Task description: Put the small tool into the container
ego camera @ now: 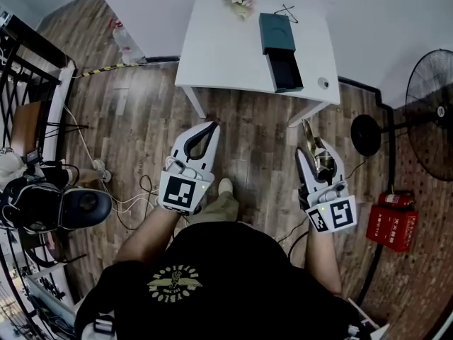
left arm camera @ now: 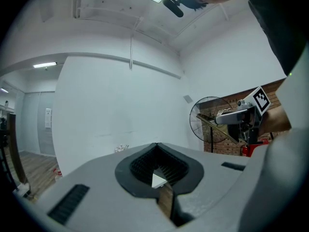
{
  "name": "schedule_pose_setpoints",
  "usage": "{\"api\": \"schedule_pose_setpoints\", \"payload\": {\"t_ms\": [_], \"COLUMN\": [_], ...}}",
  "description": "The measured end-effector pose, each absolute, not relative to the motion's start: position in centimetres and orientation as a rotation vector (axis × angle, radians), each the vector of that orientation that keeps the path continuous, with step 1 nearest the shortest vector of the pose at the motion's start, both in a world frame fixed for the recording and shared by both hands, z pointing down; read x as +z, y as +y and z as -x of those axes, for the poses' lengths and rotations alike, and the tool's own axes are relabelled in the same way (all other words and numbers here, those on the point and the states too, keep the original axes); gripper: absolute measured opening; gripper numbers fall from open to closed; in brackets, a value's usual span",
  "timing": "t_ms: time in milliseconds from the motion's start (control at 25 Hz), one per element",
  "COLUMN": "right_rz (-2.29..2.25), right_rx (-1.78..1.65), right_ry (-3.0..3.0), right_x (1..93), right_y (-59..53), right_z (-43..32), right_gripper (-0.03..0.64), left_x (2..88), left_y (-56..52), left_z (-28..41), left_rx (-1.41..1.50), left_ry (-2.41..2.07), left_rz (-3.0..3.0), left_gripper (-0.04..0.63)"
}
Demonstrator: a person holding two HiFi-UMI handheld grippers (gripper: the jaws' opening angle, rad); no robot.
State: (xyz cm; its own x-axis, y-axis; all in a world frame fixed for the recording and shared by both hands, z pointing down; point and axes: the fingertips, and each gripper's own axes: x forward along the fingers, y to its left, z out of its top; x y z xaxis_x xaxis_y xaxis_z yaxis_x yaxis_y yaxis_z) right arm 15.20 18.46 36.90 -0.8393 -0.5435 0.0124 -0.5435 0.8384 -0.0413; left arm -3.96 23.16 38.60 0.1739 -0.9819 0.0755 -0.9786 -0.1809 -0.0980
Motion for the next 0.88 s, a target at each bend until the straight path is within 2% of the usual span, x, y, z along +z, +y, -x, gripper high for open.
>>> {"api": "schedule_pose_setpoints", "payload": {"t_ms": [360, 880], "right_rz": [-0.926, -1.004], "right_rx": [0.111, 0.013], "right_ry": [-2.973, -2.992], "right_x": [38.2, 34.1], "right_y": [15.6, 13.2], "right_z": [-14.3, -11.6], "right_gripper": [0.19, 0.19], "left_x": [39.8, 36.4], "left_y": [19.7, 16.2], "left_z": [4.5, 6.5], "left_rx": [-0.191, -0.126], "left_ry": [1.965, 1.914], "left_rz": [2.436, 2.426], "left_gripper": [0.008, 0.008]}}
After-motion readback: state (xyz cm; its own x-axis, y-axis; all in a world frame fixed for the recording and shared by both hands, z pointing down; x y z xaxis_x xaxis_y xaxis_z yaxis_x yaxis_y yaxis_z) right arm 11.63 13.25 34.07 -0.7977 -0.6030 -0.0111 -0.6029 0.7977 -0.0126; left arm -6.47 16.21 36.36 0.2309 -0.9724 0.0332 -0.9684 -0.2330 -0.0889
